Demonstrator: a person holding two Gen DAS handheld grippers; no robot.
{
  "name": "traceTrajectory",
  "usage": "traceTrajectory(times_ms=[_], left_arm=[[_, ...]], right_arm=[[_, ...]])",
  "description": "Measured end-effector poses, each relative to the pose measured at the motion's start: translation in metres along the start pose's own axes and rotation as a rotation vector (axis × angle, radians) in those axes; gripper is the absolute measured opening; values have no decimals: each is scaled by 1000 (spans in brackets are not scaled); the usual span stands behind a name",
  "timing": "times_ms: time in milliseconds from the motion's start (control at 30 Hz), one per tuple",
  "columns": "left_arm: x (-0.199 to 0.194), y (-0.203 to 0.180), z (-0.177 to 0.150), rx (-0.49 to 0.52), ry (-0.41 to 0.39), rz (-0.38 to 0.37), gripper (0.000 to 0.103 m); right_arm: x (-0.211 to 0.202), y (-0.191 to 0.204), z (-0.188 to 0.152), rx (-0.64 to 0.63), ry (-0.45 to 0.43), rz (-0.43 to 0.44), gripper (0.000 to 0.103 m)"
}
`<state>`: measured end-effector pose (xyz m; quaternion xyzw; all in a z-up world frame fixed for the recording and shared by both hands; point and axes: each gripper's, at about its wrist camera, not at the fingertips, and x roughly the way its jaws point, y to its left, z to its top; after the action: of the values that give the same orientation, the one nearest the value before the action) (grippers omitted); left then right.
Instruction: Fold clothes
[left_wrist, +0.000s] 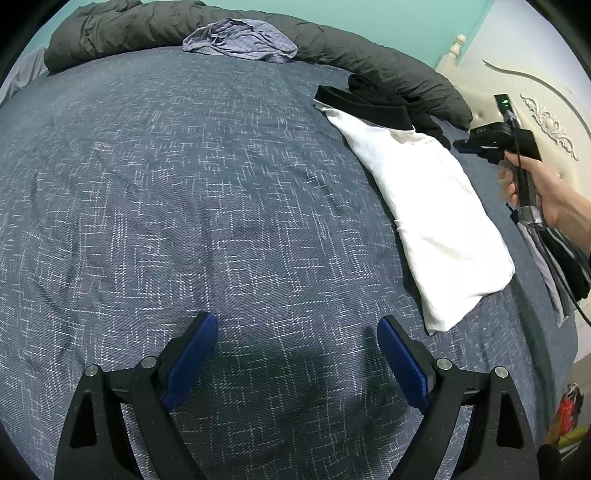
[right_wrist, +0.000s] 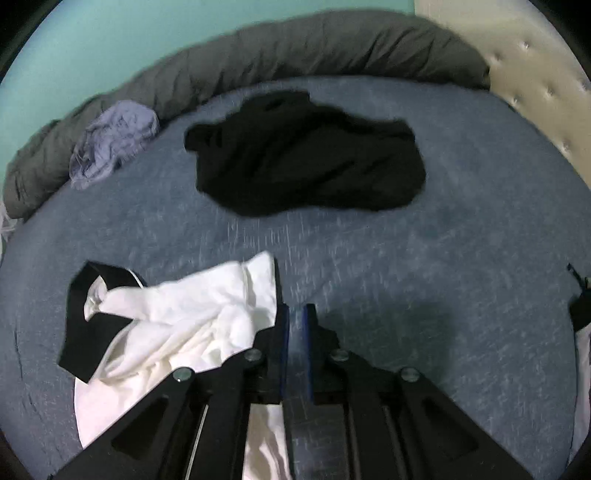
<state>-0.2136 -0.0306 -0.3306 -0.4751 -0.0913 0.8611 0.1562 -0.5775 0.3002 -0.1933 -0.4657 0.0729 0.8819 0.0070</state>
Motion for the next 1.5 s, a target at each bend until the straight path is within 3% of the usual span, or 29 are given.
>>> traceTrajectory(times_ms=[133,300,533,700,833,900,967,1167,1367,1500], left_arm=[[2,-1,0,4,0,4,92],[1,-2,-1,0,-2,4,92],[1,0,-1,-9,-2,-8,92],[1,1,0,-15,-1,-16,92],[2,1,1,-17,-1,-14,92],[3,1,1,-18,0,-16,92],[3,2,1,-19,1,-18,92],[2,2,0,-20,0,-18,92],[1,2,-1,-22,1,-18,92],[-1,3,-2,-36,1,-28,92]], right_arm=[[-18,31,-3,-156,-57,125,14],[-16,97,-24,-364,82,269,15],[3,144,-39,-438,186,319,15],[9,163,-13,-383,134,324,14],[13,167,25,-243,45,313,15],[18,167,41,-169,43,321,15],[25,175,50,-173,66,293,15],[21,186,50,-234,65,224,15],[6,163,48,-206,-13,227,15],[-7,126,38,-136,-8,245,18]])
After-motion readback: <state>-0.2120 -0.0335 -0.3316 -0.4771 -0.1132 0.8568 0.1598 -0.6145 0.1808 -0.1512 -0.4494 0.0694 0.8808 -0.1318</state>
